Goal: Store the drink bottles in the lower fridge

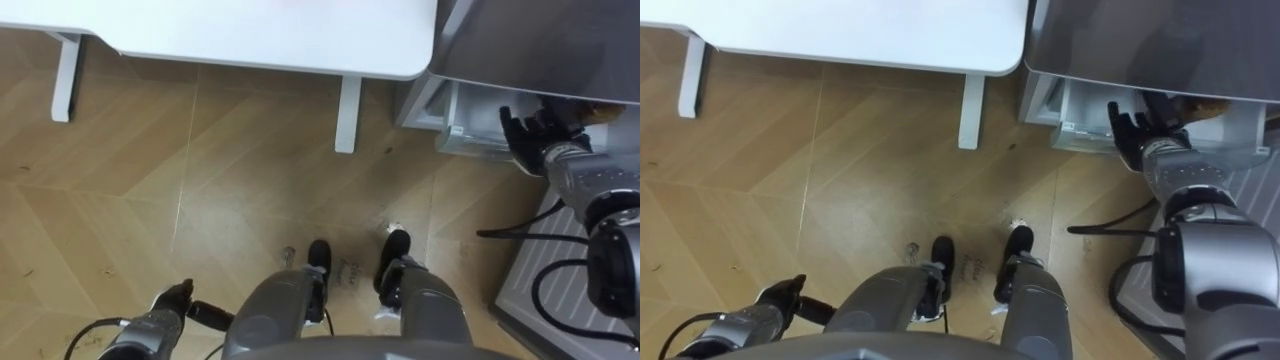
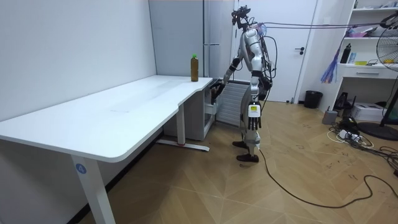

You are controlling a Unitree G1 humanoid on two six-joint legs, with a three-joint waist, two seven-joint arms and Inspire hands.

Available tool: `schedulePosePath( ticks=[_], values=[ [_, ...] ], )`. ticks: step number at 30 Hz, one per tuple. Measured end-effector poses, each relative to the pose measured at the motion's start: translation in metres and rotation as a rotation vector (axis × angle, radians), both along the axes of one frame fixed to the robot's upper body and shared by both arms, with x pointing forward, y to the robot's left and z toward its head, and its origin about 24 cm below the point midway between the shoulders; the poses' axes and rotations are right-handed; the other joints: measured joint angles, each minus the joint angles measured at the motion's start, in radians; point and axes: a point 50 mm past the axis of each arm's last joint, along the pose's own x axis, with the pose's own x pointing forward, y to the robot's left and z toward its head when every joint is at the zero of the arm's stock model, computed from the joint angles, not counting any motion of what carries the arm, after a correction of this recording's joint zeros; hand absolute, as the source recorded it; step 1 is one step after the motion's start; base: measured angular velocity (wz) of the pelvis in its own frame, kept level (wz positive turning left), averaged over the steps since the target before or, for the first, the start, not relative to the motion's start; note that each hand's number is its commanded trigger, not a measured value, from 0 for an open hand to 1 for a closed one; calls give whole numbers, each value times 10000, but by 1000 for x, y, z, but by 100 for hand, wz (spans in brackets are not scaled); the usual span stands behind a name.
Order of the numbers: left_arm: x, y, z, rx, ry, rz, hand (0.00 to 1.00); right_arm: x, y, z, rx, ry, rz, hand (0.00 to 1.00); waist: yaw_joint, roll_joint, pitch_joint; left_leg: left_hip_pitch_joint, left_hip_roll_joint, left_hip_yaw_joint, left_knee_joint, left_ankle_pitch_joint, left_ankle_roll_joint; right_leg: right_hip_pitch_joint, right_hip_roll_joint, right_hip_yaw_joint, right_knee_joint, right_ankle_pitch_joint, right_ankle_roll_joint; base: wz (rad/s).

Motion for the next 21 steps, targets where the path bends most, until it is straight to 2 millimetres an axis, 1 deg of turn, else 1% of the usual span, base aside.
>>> schedulePosePath(
  ticks=[13,18,20,21],
  values=[
    [-2,0,0,-28,26,3,0,-1,1,-2,-147,4,274,0,-13,-21,5,195,10,-4,26,0,0,224,0,-23,-49,19,1,0],
    [-2,1,0,-11,1,8,0,-5,2,-6,-232,122,437,0,-20,-14,-2,438,72,-16,-31,0,0,610,83,-115,-368,103,14,0],
    [-2,1,0,-21,-9,9,0,-8,2,-8,-244,89,511,0,-10,-17,-1,514,121,-10,-49,-3,-2,762,199,-117,-563,215,6,0],
    [-2,1,0,-20,-9,11,0,-8,2,-8,-267,67,554,0,-16,-17,-1,514,125,-9,-49,-3,-2,764,198,-121,-564,234,8,0]
  ],
)
